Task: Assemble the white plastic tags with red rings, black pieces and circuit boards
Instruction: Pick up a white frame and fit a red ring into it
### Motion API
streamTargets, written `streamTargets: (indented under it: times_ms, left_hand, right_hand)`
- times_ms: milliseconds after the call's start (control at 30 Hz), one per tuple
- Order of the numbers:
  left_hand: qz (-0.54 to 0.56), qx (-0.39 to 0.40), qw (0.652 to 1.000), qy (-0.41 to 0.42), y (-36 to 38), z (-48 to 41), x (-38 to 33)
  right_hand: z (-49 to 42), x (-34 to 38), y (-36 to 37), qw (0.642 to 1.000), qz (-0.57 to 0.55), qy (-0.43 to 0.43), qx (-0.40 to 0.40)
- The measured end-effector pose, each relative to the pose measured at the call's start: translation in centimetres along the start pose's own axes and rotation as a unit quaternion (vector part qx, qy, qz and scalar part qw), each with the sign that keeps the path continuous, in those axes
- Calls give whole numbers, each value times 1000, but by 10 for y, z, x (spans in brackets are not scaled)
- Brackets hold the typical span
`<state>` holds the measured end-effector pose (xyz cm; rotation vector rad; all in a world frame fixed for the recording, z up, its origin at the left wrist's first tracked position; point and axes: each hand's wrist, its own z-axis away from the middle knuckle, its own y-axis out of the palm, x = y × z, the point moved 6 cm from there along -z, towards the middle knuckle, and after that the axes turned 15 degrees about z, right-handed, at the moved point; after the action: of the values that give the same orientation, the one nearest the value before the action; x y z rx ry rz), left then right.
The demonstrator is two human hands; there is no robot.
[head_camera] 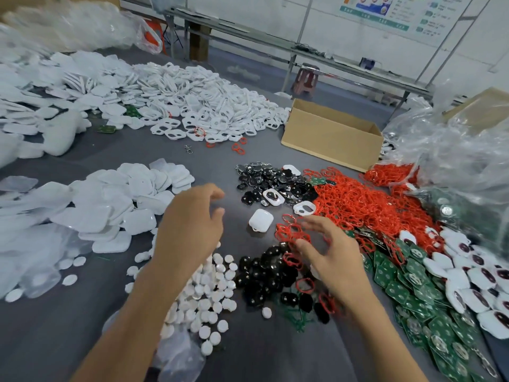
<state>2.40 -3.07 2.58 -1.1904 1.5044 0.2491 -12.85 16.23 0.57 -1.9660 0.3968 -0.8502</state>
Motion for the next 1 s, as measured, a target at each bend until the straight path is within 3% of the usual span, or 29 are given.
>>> streamTargets:
  times_ms: [100,200,433,633,700,833,1000]
  left_hand:
    - [-144,61,985,-66,-8,-9,30]
    - [-170,89,978,-78,-6,-11,43]
    - [-54,74,994,-57,5,-17,44]
    - [99,-1,992,-76,4,-17,29]
    - [225,39,965,-130,13,-8,18]
    - [437,156,858,-220,53,26,-11]
    - [501,159,804,-278,89,52,-20]
  right_hand:
    - [18,-23,-16,998,13,34,-48]
    - [34,-37,-21,995,10,58,-85]
    - [51,-46,-24,989,-25,72,-129]
    - [57,-50,-27,983,-48,84,-153]
    - [57,-48,-28,983,-53,76,-157]
    - [57,-44,-25,985,-66,64,-149]
    - [57,-47,-16,985,-103,65,-122]
